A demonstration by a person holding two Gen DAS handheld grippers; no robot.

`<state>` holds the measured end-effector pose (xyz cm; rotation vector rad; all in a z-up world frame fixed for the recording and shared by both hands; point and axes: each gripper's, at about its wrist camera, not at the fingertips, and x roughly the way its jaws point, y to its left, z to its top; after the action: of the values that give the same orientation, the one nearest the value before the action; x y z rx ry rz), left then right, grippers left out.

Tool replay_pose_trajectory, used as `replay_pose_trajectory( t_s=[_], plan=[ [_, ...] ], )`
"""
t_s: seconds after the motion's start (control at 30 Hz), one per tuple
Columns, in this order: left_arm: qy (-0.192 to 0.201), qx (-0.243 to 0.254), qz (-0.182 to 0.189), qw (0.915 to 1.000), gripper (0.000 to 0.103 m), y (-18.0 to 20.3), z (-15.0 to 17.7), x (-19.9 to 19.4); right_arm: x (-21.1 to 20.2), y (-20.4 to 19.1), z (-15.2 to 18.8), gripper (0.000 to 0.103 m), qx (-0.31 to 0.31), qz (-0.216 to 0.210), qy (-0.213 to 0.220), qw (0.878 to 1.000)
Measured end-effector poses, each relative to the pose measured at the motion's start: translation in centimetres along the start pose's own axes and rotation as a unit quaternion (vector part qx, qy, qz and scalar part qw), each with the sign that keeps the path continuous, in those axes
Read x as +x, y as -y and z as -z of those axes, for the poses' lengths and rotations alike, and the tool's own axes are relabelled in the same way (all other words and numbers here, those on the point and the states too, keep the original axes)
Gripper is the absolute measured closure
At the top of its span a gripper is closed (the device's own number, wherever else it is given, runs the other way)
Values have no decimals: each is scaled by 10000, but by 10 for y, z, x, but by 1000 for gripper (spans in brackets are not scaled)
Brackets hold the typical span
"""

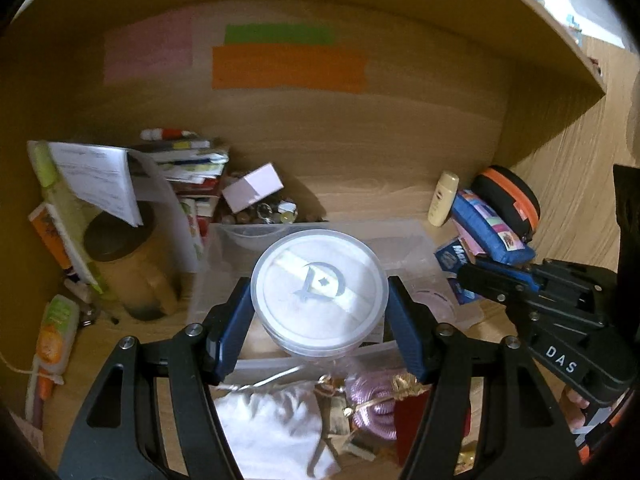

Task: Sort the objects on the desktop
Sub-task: 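Carry the white lidded jar and the blue packet over the clear box, then release the white jar with the left gripper while the right gripper drops the blue packet into the box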

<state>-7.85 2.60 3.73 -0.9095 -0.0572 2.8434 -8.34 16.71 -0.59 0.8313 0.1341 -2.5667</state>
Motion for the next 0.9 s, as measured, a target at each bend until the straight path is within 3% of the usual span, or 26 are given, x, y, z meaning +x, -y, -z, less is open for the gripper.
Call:
replay_pose_trajectory(
  t_s=[0.53, 0.9],
  plan=[
    [-578, 267, 38, 9980, 38, 10, -1, 69, 57, 20, 3, 96, 189, -53, -463, 9987],
    [-713, 494, -44, 9962, 38, 15, 3, 83, 68, 20, 8, 96, 187, -107, -693, 9974]
  ],
)
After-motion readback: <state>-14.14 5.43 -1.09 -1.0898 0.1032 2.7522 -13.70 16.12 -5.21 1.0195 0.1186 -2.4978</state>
